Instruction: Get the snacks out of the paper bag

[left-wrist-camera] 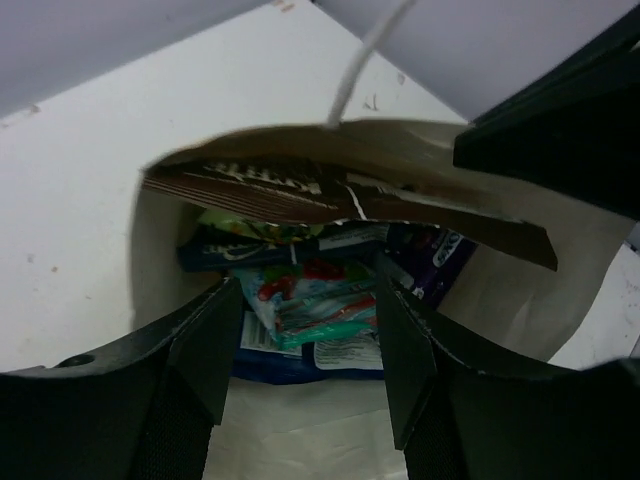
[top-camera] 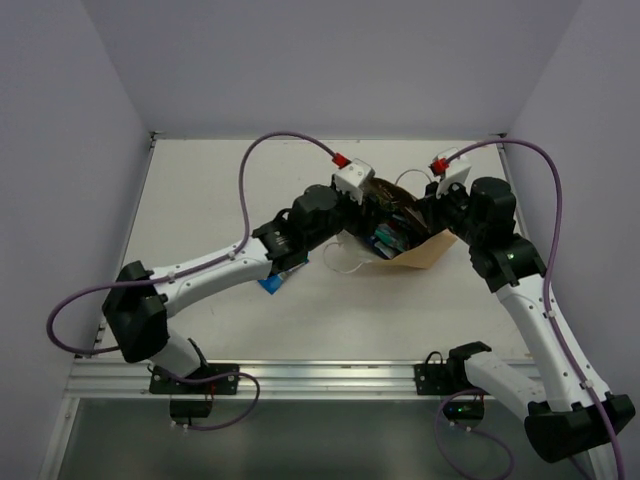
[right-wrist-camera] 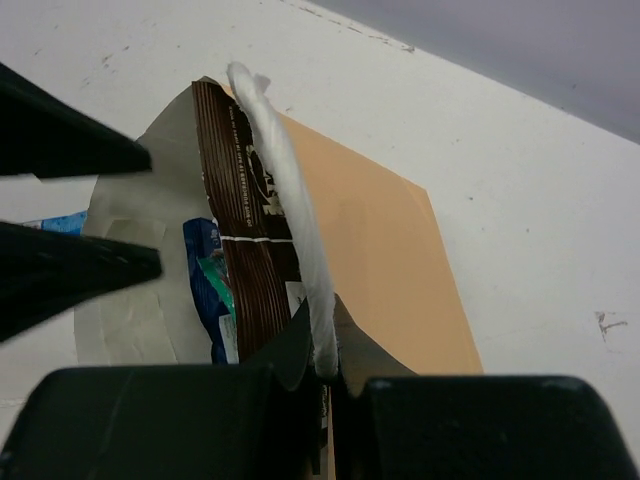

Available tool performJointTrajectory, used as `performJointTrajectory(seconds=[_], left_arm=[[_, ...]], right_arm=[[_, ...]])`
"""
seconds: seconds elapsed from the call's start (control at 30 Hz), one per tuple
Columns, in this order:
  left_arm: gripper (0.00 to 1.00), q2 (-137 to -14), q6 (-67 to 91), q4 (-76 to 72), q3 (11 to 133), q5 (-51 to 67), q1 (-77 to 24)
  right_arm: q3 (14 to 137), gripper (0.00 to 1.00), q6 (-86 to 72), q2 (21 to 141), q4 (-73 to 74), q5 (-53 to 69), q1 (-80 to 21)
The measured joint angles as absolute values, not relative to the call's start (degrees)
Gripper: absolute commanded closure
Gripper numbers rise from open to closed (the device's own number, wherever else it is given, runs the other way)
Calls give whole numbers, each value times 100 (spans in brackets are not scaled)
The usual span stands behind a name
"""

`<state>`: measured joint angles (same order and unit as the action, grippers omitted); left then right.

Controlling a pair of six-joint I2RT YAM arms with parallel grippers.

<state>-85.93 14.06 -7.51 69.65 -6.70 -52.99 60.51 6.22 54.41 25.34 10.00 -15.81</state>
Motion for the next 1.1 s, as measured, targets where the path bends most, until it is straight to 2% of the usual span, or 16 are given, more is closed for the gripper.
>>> performJointTrajectory(seconds=[0.13, 0.27, 0.57, 0.67, 0.77, 0.87, 0.9, 0.93, 0.97, 1.03, 1.1], left_arm=[[44, -9369, 1435, -888, 7052, -714, -5588], [43, -9883, 1424, -1044, 7052, -733, -5699], [37, -10250, 1328, -2156, 7126, -1260, -5697], [37, -10328, 1284, -2543, 7140, -1535, -5697], [42, -10490, 1267, -2799, 7240, -1780, -5697], [53, -10748, 1234, -2928, 7432, -1940, -5697], [68, -10833, 1225, -2930, 7491, -1968, -5697], [76, -10906, 1249, -2934, 7533, -1988, -5697], [91, -10951, 1210, -2919, 7553, -1997, -5697], [100, -11006, 1181, -2875, 7555, -2040, -5697], [100, -11006, 1144, -2810, 7555, -2069, -5697]], right_arm=[[6060, 100, 550, 5452, 2543, 1004, -1581], [6114, 100, 493, 5500, 2571, 1024, -1581], [6114, 100, 408, 5446, 2626, 1170, -1581], [6097, 100, 386, 5408, 2641, 1190, -1581], [6058, 100, 364, 5380, 2637, 1223, -1584], [6038, 100, 360, 5349, 2633, 1258, -1590], [6034, 100, 360, 5345, 2633, 1258, -1594], [6023, 100, 357, 5334, 2630, 1258, -1599], [6005, 100, 353, 5319, 2630, 1260, -1605], [5972, 100, 342, 5282, 2622, 1264, -1619], [5942, 100, 340, 5234, 2615, 1262, -1632]])
